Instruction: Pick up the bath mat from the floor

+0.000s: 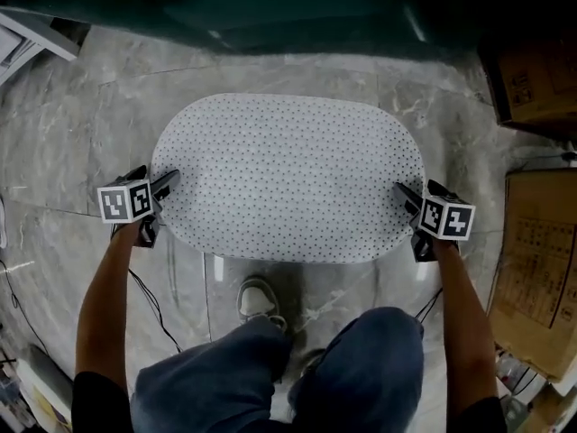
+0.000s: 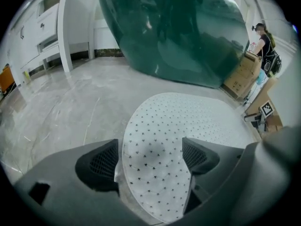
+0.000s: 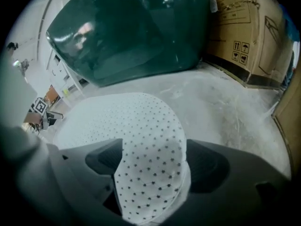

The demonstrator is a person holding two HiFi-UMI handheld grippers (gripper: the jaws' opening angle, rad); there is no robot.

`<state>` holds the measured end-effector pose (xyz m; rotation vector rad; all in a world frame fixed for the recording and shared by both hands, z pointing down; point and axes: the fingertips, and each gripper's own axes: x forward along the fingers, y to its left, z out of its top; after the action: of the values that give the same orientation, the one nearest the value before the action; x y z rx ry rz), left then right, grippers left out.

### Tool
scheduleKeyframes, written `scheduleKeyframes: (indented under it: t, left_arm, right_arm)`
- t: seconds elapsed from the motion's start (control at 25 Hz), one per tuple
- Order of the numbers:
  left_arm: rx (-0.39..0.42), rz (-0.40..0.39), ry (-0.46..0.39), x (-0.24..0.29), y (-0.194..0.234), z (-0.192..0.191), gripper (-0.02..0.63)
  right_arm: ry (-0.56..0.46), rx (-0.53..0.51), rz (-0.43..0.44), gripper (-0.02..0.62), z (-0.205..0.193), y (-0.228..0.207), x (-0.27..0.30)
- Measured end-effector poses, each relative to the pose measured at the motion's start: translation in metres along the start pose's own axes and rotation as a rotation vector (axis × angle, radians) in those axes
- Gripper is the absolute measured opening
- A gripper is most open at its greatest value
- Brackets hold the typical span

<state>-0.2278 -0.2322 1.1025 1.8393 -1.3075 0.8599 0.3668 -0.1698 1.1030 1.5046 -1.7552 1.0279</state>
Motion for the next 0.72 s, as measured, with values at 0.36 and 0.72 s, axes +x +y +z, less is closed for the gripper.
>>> scheduleKeyframes:
  t: [0.36,0.72]
  left_arm:
    - [0.033,0.047,0.052,0.017,0.0,-0.017,0.434]
    - [0.037,0.064,0.05,0.019,-0.005,-0.013,0.381]
  right_arm:
    - [0.145,-0.041,-0.05,0.445,-0.022,-0.017,0.014]
    - [0.162,-0.04,-0.086,0.419,-0.023,-0.011,0.012]
